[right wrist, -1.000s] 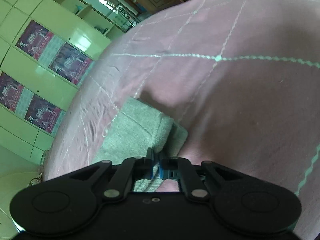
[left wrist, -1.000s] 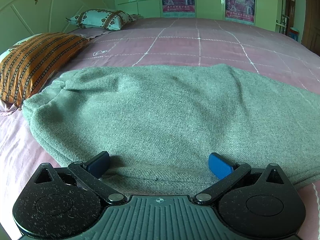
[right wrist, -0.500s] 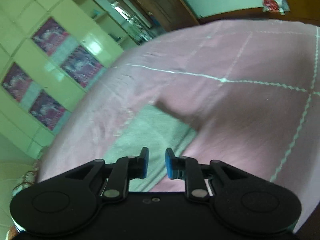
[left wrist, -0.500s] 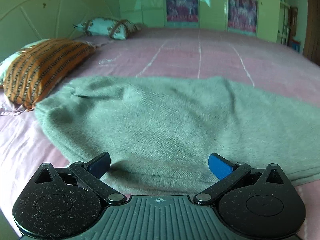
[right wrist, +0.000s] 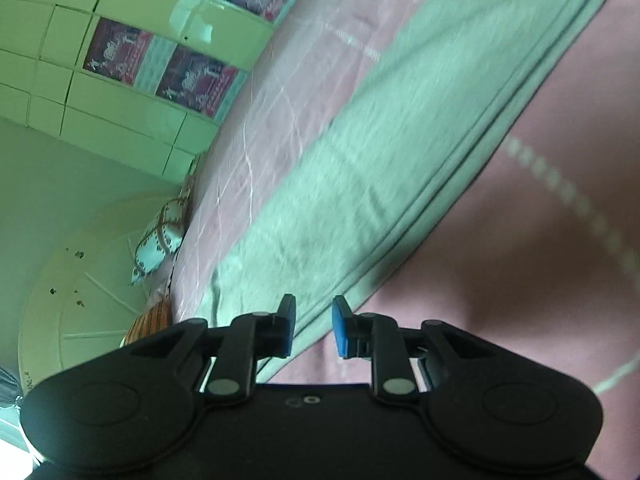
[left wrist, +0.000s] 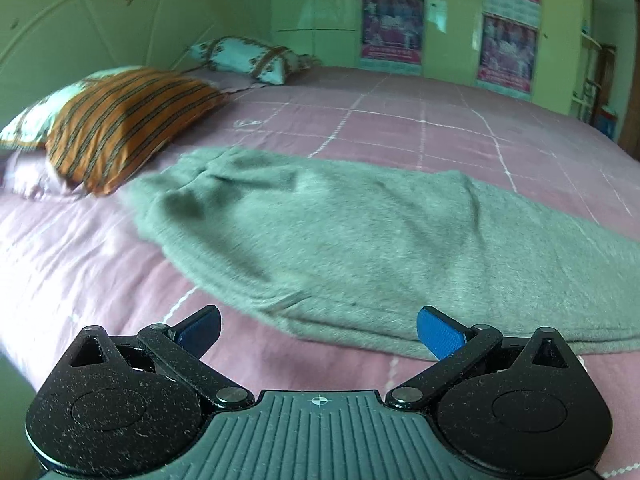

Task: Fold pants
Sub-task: 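Open the right gripper and smooth the folded leg along the pants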

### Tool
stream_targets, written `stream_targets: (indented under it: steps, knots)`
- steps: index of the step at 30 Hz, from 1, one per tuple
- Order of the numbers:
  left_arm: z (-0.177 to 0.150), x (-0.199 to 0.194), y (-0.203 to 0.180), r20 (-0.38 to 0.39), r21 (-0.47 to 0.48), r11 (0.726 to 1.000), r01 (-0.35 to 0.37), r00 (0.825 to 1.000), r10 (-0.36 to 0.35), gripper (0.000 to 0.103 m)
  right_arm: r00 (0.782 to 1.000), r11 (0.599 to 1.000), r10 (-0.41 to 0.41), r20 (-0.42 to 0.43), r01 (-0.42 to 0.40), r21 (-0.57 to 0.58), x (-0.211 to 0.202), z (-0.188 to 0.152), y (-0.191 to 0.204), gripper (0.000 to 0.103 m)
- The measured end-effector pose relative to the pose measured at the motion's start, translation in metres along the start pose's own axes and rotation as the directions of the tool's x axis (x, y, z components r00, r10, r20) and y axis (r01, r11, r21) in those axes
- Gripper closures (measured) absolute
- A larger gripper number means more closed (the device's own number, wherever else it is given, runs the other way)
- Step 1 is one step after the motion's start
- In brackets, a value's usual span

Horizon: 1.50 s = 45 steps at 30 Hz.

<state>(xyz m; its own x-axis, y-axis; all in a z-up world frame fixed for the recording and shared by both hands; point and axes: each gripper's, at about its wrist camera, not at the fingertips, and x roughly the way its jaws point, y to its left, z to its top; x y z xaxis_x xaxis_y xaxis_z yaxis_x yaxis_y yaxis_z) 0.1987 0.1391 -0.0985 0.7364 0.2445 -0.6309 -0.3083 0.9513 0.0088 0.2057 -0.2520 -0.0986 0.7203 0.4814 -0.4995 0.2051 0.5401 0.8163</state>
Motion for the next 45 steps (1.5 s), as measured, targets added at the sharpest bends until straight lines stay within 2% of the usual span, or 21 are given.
stream_targets:
  steps: [4, 10, 11, 13, 14, 18, 19, 21, 23, 25, 26, 29, 31, 33, 37, 40, 43, 45]
  knots:
    - [-0.001, 0.007, 0.007, -0.029, -0.042, 0.999, 0.011, 1.000, -0.013, 0.000, 1.000, 1.000, 0.007, -0.015, -0.007, 0.015, 0.010, -0.004, 0.002, 0.087]
    - [-0.001, 0.016, 0.002, -0.055, -0.023, 1.000, 0.021, 0.998, -0.022, 0.000, 1.000, 1.000, 0.003, -0.016, -0.002, 0.026, 0.017, -0.006, 0.003, 0.088]
    - [-0.001, 0.016, 0.001, -0.058, -0.024, 0.999, 0.022, 0.998, -0.023, 0.000, 1.000, 1.000, 0.003, -0.014, -0.003, 0.015, 0.016, -0.008, 0.003, 0.088]
    - [0.000, 0.018, 0.000, -0.067, -0.022, 0.999, 0.023, 0.997, -0.024, 0.000, 0.998, 0.998, -0.053, -0.029, 0.052, -0.025, 0.017, -0.008, 0.006, 0.093]
    - [0.000, 0.018, 0.000, -0.070, -0.020, 1.000, 0.022, 0.997, -0.024, 0.000, 0.997, 0.997, -0.074, -0.031, 0.073, -0.041, 0.018, -0.008, 0.007, 0.102]
    - [0.000, 0.016, -0.002, -0.061, -0.009, 1.000, 0.024, 0.998, -0.025, 0.000, 1.000, 0.990, -0.011, 0.013, 0.013, -0.144, -0.009, -0.015, 0.025, 0.103]
    - [0.000, 0.017, -0.003, -0.064, -0.007, 1.000, 0.024, 0.998, -0.024, 0.000, 0.999, 0.987, -0.030, 0.012, 0.032, -0.157, -0.010, -0.016, 0.025, 0.103]
    - [0.001, 0.021, -0.005, -0.078, -0.003, 1.000, 0.026, 0.997, -0.026, 0.000, 0.989, 0.979, -0.145, -0.033, 0.139, -0.146, 0.003, -0.016, 0.013, 0.103]
    - [0.002, 0.022, -0.005, -0.085, -0.005, 0.999, 0.032, 0.996, -0.033, 0.000, 0.992, 0.992, -0.104, -0.071, 0.098, -0.078, 0.003, -0.011, 0.000, 0.103]
    - [0.003, 0.021, -0.002, -0.078, -0.018, 0.999, 0.036, 0.996, -0.037, 0.000, 0.996, 0.993, -0.072, -0.051, 0.067, -0.097, -0.013, -0.008, 0.005, 0.090]
    - [0.005, 0.022, -0.001, -0.070, -0.018, 0.999, 0.038, 0.997, -0.039, 0.000, 0.997, 0.987, -0.071, -0.029, 0.066, -0.148, -0.023, -0.008, 0.011, 0.088]
    - [0.018, 0.026, 0.004, -0.025, 0.013, 1.000, -0.009, 1.000, 0.009, 0.000, 0.997, 0.953, -0.072, 0.003, 0.069, -0.295, -0.042, -0.004, 0.030, 0.089]
    - [0.031, 0.033, 0.011, -0.003, 0.008, 0.999, -0.050, 0.999, 0.050, 0.000, 0.997, 0.923, -0.072, 0.028, 0.077, -0.378, -0.041, -0.001, 0.046, 0.089]
    - [0.047, 0.043, 0.025, 0.011, -0.022, 0.996, -0.090, 0.996, 0.091, 0.000, 0.995, 0.883, -0.086, 0.044, 0.096, -0.459, -0.027, 0.000, 0.067, 0.089]
    - [0.068, 0.057, 0.061, 0.023, -0.089, 0.984, -0.155, 0.987, 0.157, 0.000, 0.996, 0.797, -0.088, 0.017, 0.081, -0.598, 0.019, 0.000, 0.106, 0.089]
    - [0.089, 0.076, 0.078, 0.032, -0.102, 0.984, -0.147, 0.988, 0.150, 0.000, 0.995, 0.729, -0.096, -0.025, 0.053, -0.682, 0.065, -0.008, 0.137, 0.089]
    - [0.117, 0.104, 0.069, 0.055, -0.008, 0.991, -0.136, 0.989, 0.136, 0.000, 0.993, 0.695, -0.103, -0.058, 0.030, -0.718, 0.114, -0.017, 0.165, 0.089]
    - [0.130, 0.128, 0.065, 0.023, 0.006, 0.994, -0.108, 0.994, 0.107, 0.000, 0.990, 0.688, -0.114, -0.083, 0.019, -0.726, 0.139, -0.022, 0.176, 0.089]
